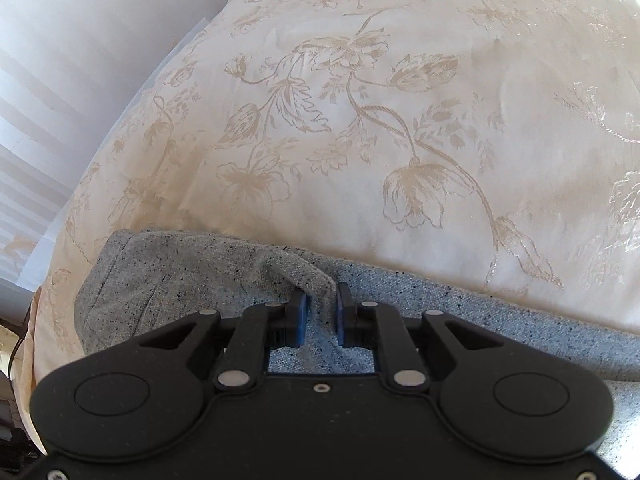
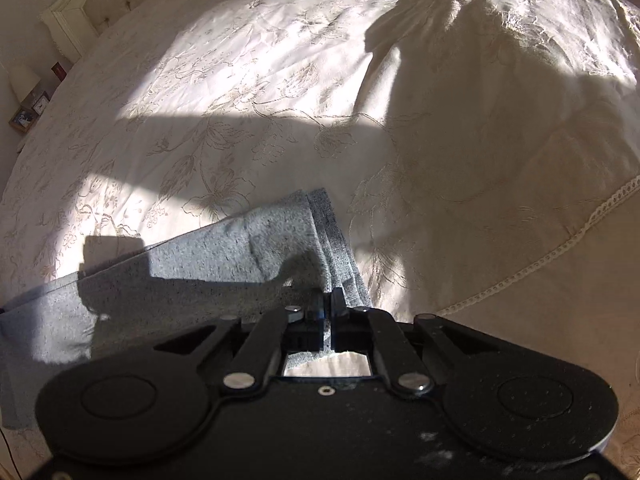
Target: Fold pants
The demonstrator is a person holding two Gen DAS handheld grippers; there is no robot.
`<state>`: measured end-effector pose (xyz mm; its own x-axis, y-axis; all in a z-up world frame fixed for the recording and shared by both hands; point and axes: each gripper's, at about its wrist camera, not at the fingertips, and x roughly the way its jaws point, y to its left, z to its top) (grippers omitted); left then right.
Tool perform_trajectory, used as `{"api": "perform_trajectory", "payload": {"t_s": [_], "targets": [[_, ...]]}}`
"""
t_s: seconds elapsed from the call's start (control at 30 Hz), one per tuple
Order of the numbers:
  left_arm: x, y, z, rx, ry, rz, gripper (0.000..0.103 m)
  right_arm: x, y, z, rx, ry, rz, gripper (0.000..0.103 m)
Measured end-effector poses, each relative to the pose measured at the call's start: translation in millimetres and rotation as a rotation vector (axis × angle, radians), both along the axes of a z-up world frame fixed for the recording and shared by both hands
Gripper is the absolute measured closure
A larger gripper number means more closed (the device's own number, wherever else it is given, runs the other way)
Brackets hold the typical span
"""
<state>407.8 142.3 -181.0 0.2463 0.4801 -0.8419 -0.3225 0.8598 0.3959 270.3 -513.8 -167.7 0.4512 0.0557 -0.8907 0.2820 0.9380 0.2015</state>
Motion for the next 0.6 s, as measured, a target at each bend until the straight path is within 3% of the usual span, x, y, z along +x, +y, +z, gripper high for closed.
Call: {"api": "perform_trajectory", "payload": {"t_s": [0.13, 0.2, 0.3, 0.47, 0.6], "targets": [[0.8, -1.8, -0.5, 0.010, 0.008, 0.001, 0.083, 8.3, -3.0, -29.2, -0.039, 0.137, -0.002, 0.088], [0.8, -1.3, 0.2, 0.006, 0.008, 0.000, 0.083, 8.6, -8.6, -22.8, -0.017, 0.065, -0.067, 0.086], [0.6, -0.4, -0.7, 0.003, 0.010, -0.006, 0.083, 17.2, -12.7, -6.3, 0.049, -0.085, -0.139, 0.071], [1.1, -0.5, -0.6, 0.002, 0.013, -0.008, 0.083, 65.0, -2.8, -17.0, 0.041, -0.103, -0.073, 0.070], [0.4, 1.4, -0.1, -0.008, 0.011, -0.017, 0.083, 95.0, 0.6, -35.3, 0.074, -0.023, -0.042, 0.069]]}}
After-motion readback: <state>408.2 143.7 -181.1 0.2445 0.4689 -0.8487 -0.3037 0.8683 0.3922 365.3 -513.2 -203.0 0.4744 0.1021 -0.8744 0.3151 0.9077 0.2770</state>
